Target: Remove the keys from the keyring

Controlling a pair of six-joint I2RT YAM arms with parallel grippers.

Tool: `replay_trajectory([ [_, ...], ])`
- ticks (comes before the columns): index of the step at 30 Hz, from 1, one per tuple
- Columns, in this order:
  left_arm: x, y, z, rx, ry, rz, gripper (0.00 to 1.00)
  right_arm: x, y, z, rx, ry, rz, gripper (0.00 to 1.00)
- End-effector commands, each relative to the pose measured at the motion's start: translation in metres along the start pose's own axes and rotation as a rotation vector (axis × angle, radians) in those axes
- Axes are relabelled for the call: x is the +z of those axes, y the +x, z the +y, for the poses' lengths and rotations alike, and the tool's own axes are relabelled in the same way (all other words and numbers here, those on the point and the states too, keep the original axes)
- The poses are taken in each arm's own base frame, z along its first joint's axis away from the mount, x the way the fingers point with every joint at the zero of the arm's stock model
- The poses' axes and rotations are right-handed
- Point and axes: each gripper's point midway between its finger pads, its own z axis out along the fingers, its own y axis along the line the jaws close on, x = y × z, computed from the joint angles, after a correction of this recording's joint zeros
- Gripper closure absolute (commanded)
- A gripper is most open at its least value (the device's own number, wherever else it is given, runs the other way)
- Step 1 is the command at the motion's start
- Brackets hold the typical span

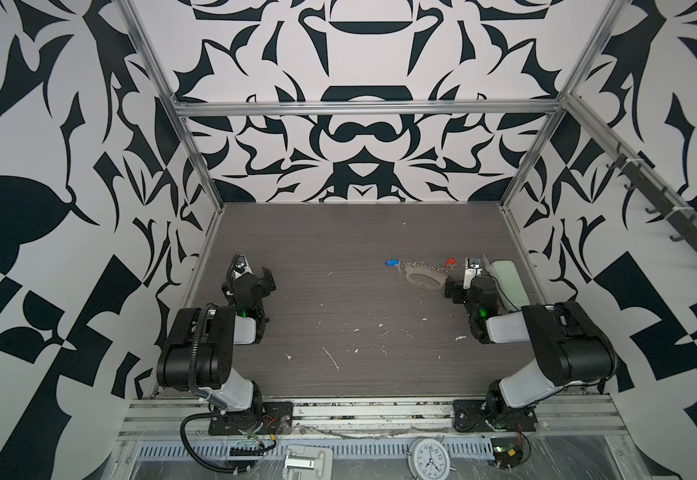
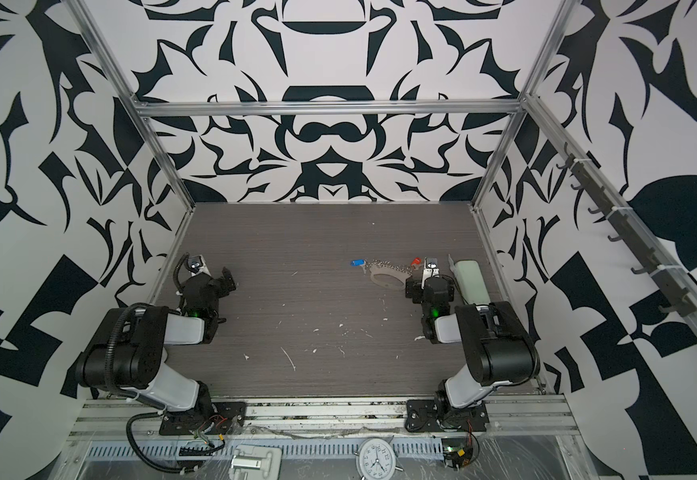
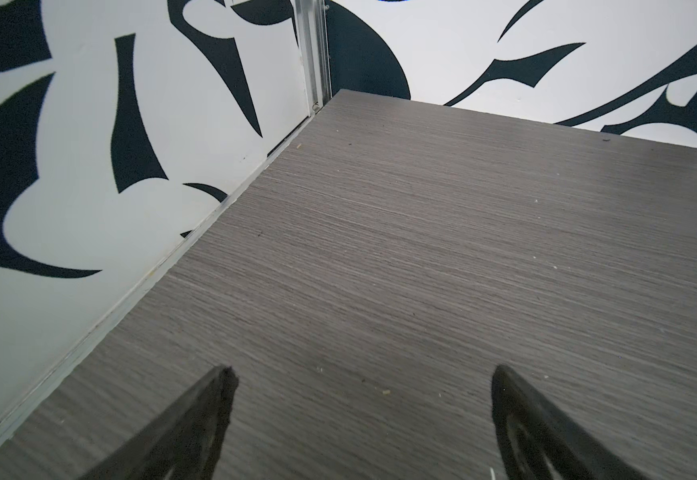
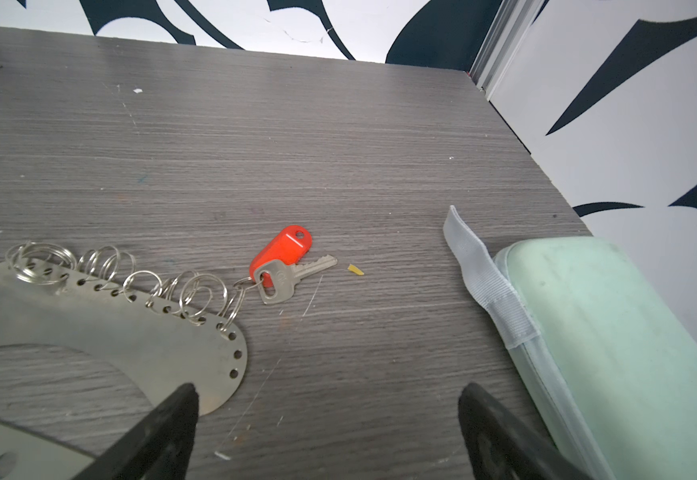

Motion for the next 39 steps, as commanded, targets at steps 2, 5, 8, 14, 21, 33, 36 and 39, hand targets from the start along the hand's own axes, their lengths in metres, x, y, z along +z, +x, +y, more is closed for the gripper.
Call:
replay_trajectory([
  [2,0.002,-0.010,-0.002,-0.012,0.007,-0.031,0.01,0.001,-0.024,0.002,0.008,-0.005,-0.067,0.00],
  [5,0.002,-0.009,-0.002,-0.011,0.007,-0.030,0.01,0.001,-0.024,0.002,0.008,-0.004,-0.066,0.00],
  [8,0.002,-0.009,-0.001,-0.012,0.007,-0.030,0.01,0.001,-0.024,0.002,0.008,-0.004,-0.067,0.00],
  [14,0.002,-0.009,-0.001,-0.011,0.007,-0.030,0.01,0.000,-0.024,0.002,0.008,-0.005,-0.067,0.00],
  [21,0.002,-0.009,-0.001,-0.011,0.005,-0.029,0.01,0.001,-0.024,0.002,0.004,-0.005,-0.065,0.00],
  [33,-0.007,-0.022,-0.002,-0.005,0.004,-0.063,0.01,-0.014,-0.060,-0.002,0.016,-0.003,-0.034,0.00],
  [36,-0.013,-0.035,-0.003,0.011,-0.019,-0.055,0.01,-0.023,-0.081,-0.004,0.070,-0.005,-0.068,0.00],
  [39,-0.022,-0.055,-0.005,0.012,-0.016,-0.044,0.01,-0.033,-0.102,0.000,0.123,-0.038,-0.104,0.00],
])
